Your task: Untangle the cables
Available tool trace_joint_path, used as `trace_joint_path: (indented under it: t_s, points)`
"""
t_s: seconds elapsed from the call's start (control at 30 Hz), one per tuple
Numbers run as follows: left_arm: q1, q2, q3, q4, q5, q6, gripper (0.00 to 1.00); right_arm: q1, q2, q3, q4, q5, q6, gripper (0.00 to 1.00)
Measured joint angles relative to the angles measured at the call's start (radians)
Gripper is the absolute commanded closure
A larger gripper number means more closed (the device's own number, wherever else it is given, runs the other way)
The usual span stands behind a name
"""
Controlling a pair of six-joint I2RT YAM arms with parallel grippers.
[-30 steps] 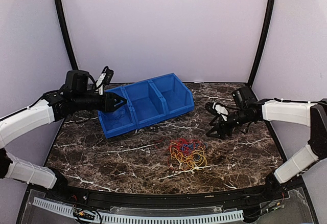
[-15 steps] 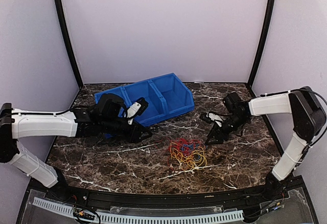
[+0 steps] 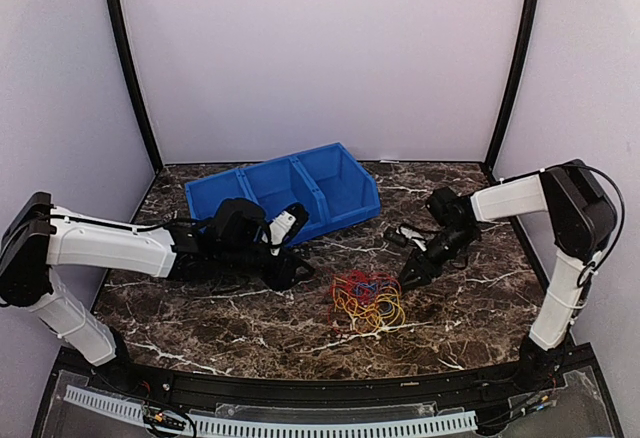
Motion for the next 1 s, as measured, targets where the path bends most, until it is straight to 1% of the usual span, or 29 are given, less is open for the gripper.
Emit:
trace_joint_path:
  t_s: [0.23, 0.3, 0.33, 0.47, 0.6, 0.77, 0.9, 1.0]
  points:
    - [-0.014, 0.001, 0.0, 0.045, -0.007, -0.001, 0.6, 0.0, 0.021, 0.027, -0.039, -0.042, -0.006, 0.9]
    - [-0.017, 0.003, 0.0, 0.054, -0.015, -0.001, 0.6, 0.0, 0.021, 0.031, -0.044, -0.045, -0.001, 0.98]
    - [-0.017, 0.006, -0.001, 0.061, -0.02, -0.002, 0.6, 0.0, 0.021, 0.031, -0.045, -0.045, -0.002, 1.0]
    - [-0.017, 0.018, -0.01, 0.082, -0.035, -0.007, 0.6, 0.0, 0.011, 0.031, -0.046, -0.039, 0.005, 1.0]
    - [-0.017, 0.024, -0.011, 0.095, -0.046, -0.009, 0.6, -0.002, -0.037, 0.031, -0.04, -0.018, 0.011, 1.0]
    - [-0.017, 0.029, -0.011, 0.128, -0.037, -0.01, 0.59, -0.002, -0.094, 0.029, -0.021, 0.003, 0.025, 0.62]
    - [-0.023, 0.05, -0.011, 0.165, -0.009, -0.011, 0.59, -0.002, -0.105, 0.016, -0.007, 0.015, 0.033, 0.46]
    - [-0.036, 0.074, -0.011, 0.179, 0.006, -0.014, 0.59, -0.001, -0.097, 0.014, -0.009, 0.018, 0.032, 0.42]
